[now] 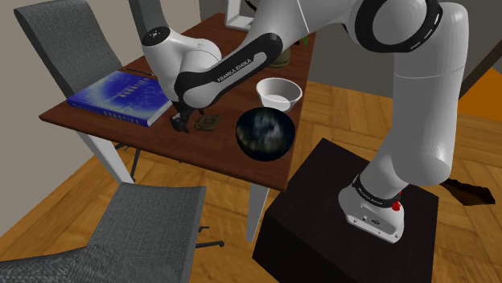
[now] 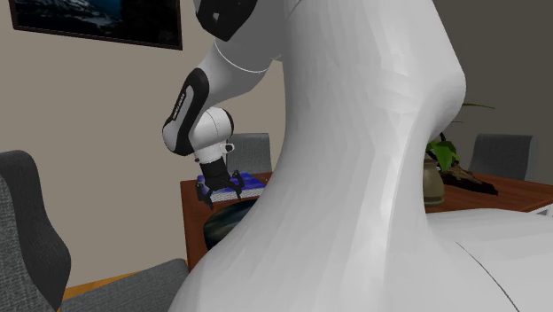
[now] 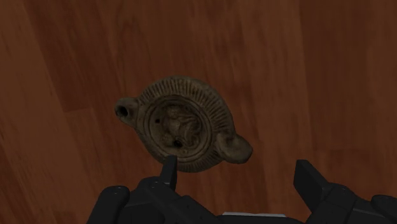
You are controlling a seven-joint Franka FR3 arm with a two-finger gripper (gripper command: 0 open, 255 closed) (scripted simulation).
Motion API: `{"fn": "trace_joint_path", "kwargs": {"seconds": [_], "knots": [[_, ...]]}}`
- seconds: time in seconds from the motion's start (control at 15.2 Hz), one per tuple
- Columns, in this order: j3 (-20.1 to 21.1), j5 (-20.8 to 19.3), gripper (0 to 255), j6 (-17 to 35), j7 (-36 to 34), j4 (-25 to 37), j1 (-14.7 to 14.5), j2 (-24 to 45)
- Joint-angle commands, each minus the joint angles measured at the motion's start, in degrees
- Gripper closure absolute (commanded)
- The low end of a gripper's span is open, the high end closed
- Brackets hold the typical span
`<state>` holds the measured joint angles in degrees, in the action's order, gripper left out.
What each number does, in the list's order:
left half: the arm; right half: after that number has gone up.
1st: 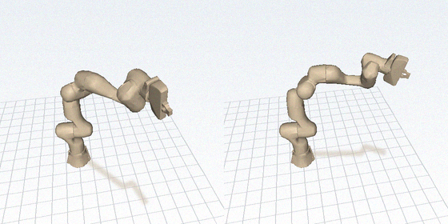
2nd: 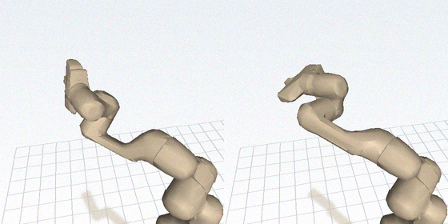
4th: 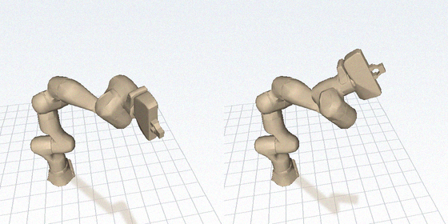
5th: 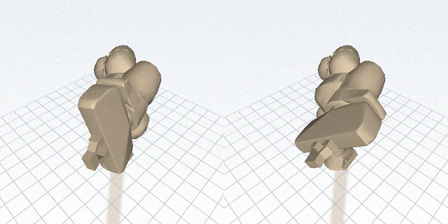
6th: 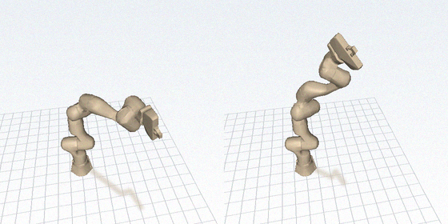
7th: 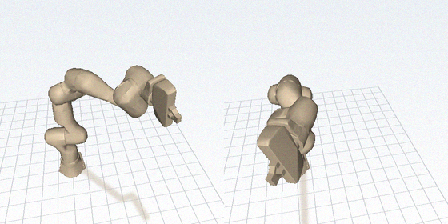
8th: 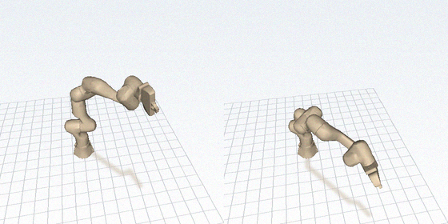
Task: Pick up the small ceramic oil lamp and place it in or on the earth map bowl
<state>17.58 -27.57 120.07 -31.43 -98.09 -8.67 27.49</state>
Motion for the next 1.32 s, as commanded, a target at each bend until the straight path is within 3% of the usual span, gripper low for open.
{"fn": "trace_joint_path", "kwargs": {"seconds": [0.0, 0.07, 0.13, 0.73, 1.25], "knots": [[0.0, 0.0, 0, 0.0, 0.0, 0.0, 0.0, 0.0], [0.0, 0.0, 0, 0.0, 0.0, 0.0, 0.0, 0.0], [0.0, 0.0, 255, 0.0, 0.0, 0.0, 0.0, 0.0], [0.0, 0.0, 255, 0.0, 0.0, 0.0, 0.0, 0.0], [0.8, 1.7, 255, -4.4, 2.0, 2.1, 0.3, -2.8]]}}
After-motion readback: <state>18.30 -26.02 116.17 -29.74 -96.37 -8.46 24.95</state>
